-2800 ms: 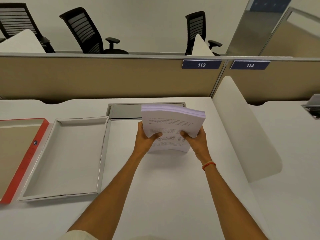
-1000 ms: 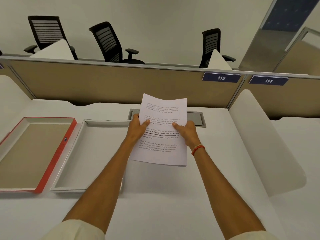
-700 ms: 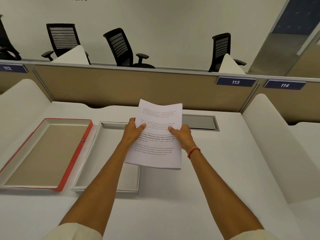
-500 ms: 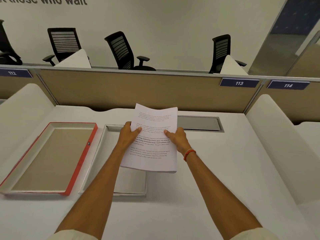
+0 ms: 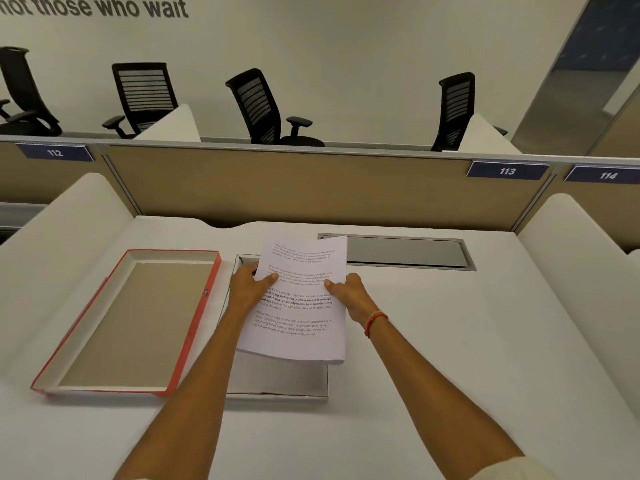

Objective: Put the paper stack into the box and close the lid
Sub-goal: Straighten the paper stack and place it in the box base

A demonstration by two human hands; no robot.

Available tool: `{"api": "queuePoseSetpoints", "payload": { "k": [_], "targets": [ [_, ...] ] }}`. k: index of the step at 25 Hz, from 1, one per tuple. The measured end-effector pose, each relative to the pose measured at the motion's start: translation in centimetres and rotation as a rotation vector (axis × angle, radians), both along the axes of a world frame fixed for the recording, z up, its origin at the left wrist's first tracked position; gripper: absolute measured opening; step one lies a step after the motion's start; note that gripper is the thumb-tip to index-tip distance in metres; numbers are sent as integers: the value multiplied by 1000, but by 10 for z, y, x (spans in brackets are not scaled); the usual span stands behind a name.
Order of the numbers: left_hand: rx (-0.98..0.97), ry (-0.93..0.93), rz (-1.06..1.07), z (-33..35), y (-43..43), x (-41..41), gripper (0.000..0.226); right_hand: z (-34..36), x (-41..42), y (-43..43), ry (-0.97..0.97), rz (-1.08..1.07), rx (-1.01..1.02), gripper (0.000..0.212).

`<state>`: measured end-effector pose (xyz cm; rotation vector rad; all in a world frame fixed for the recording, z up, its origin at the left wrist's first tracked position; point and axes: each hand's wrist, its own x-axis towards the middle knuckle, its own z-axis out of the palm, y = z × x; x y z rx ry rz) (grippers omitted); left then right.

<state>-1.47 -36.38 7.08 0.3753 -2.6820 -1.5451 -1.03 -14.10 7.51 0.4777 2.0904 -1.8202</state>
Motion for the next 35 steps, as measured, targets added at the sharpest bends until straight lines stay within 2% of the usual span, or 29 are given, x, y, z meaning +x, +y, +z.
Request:
{"api": "queuePoseSetpoints", "payload": {
  "k": [2, 7, 11, 17, 20, 24, 28, 35],
  "targets": [
    [-6, -10, 9, -4, -11, 0, 43, -4, -1, -10, -20, 2, -11, 28],
    [-3, -46, 28, -18, -30, 1, 46, -14, -4, -30, -61, 28, -1, 44],
    [14, -42, 45, -27, -37, 4, 42, -21, -5, -40, -79, 31, 27, 45],
    [10, -72, 62, -42, -44, 6, 40, -32, -6, -51, -84, 47, 133, 40],
    [-5, -93, 72, -50, -44, 7, 41, -38, -6, -54, -70, 84, 164, 30],
    [-10, -151, 97, -61, -43, 5, 41, -46, -8, -57, -82, 138, 223, 32],
    [-9, -170, 115, -70, -43, 5, 42, -53, -9, -61, -88, 170, 225, 11],
    [-22, -202, 134, -79, -45, 7, 42, -63, -11, -66, -78, 218, 283, 14]
  ]
}}
